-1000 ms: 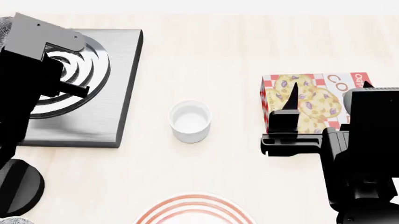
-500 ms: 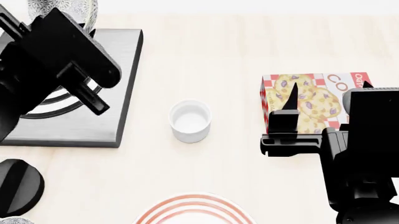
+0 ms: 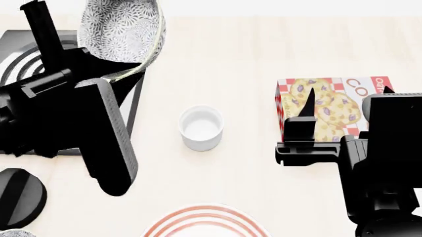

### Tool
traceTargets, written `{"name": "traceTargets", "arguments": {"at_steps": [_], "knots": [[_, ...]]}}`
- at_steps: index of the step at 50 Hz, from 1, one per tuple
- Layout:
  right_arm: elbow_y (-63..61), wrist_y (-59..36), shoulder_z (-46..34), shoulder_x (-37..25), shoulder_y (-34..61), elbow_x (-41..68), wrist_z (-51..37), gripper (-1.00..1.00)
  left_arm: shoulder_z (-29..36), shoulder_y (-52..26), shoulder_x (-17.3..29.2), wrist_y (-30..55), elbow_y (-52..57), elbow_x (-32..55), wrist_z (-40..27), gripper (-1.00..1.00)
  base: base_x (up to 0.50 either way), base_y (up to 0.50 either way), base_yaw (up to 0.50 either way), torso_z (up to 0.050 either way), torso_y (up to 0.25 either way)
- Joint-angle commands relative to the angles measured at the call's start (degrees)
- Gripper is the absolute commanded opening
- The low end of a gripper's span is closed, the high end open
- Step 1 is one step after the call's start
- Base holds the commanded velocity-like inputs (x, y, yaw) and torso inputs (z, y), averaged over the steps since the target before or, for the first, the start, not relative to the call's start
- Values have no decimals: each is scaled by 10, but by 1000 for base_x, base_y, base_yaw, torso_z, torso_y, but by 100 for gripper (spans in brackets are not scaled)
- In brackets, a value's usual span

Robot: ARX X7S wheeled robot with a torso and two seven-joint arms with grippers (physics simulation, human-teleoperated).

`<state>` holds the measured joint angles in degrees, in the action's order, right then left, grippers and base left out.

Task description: Pick the akita bowl on the stove and place it on the plate.

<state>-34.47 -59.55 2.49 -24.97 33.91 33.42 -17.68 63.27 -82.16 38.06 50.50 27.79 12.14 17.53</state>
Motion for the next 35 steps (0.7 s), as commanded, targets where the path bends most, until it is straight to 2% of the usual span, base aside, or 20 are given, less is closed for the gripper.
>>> {"name": "traceTargets", "arguments": {"at_steps": [1, 7, 8, 19, 35], "knots": [[-1, -1, -1, -1, 1, 3, -2, 100, 42, -29, 24, -24, 61, -23, 49, -100, 0, 0, 0, 0, 0], [0, 2, -2, -3, -1, 2, -2, 100, 62, -32, 31, -30, 84, -26, 68, -100, 0, 0, 0, 0, 3], [-1, 0, -2, -3, 0, 3, -3, 100, 90, -39, 34, -26, 92, -48, 76, -100, 0, 0, 0, 0, 0], [1, 3, -4, -4, -1, 4, -3, 100, 107, -46, 30, -24, 140, -40, 102, -100, 0, 0, 0, 0, 0], [-3, -2, -2, -5, 1, 11, -7, 100, 136, -72, -16, 5, 177, -22, 153, -100, 0, 0, 0, 0, 0]]}}
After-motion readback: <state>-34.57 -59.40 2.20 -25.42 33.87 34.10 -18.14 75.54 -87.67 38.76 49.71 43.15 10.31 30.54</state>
